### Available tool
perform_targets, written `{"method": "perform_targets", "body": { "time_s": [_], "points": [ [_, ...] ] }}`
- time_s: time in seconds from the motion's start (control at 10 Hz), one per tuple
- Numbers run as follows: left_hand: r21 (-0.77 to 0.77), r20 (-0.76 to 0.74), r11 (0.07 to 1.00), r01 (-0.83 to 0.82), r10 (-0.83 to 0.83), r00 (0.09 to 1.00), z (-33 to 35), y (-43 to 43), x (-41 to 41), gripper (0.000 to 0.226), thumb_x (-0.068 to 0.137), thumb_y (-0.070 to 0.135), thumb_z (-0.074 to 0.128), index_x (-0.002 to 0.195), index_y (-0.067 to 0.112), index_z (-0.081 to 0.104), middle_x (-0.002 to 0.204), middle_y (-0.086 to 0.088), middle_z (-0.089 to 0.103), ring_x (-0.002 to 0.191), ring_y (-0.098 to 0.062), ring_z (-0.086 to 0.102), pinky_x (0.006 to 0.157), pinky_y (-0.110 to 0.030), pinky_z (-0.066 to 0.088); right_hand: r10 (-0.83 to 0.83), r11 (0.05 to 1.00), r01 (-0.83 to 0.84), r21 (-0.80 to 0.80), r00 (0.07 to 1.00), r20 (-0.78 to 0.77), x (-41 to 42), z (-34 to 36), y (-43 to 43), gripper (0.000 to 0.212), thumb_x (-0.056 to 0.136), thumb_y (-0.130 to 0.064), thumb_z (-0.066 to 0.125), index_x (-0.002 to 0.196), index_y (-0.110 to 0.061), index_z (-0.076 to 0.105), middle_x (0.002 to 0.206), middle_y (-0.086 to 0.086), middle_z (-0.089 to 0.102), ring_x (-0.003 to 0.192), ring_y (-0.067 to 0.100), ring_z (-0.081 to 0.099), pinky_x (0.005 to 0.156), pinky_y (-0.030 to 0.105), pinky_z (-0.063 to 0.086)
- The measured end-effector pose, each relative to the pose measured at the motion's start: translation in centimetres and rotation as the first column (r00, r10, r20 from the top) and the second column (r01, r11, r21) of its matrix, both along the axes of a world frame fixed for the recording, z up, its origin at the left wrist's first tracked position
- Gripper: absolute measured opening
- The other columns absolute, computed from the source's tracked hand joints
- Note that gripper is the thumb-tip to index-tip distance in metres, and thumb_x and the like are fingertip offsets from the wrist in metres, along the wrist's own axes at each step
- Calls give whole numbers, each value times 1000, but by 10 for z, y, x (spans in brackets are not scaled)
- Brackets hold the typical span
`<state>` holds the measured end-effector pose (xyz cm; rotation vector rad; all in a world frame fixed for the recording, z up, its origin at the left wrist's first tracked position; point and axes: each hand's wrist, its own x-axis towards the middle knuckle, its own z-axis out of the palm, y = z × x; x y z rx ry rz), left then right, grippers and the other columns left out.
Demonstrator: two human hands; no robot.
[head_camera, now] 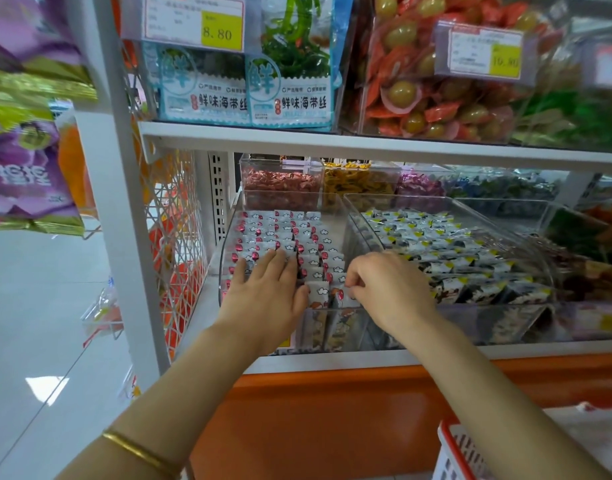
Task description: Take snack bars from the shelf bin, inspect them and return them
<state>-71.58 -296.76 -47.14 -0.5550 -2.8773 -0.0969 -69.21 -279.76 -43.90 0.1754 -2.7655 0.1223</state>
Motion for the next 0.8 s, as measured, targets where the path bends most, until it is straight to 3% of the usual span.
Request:
{"method": "perform_targets", "body": {
  "time_s": [0.1,0.3,0.7,0.8],
  "points": [
    [7,6,1000,2,-2,1000,-1,0,-1,58,99,43,11,150,16,2,159,-3,1,145,-17,-5,115,-47,-3,35,999,-37,-24,998,-43,-3,-1,-4,12,90,-26,60,84,-21,70,89,-6,67,88,13,61,69,30,53],
    [14,8,1000,1,-1,1000,-2,1,-3,58,99,44,10,150,17,2,159,-3,1,145,-17,-5,115,-47,-4,68,997,-70,-44,997,-31,-8,-8,-7,10,89,-28,60,87,-24,69,92,-7,67,99,12,53,72,30,49],
    [68,16,998,10,-11,1000,0,0,0,58,99,43,12,150,19,3,159,-2,1,145,-15,-5,115,-44,-7,71,991,-75,-114,997,-37,-6,-9,3,12,86,-25,65,96,-24,72,98,-7,68,96,13,55,76,29,49],
    [178,-36,983,40,-35,999,9,0,2,56,100,41,17,150,17,9,159,-2,7,145,-15,0,116,-39,0,72,981,-78,-176,997,-38,-3,-5,7,16,84,-23,68,100,-23,71,99,-6,68,91,11,58,78,30,51]
  ]
}}
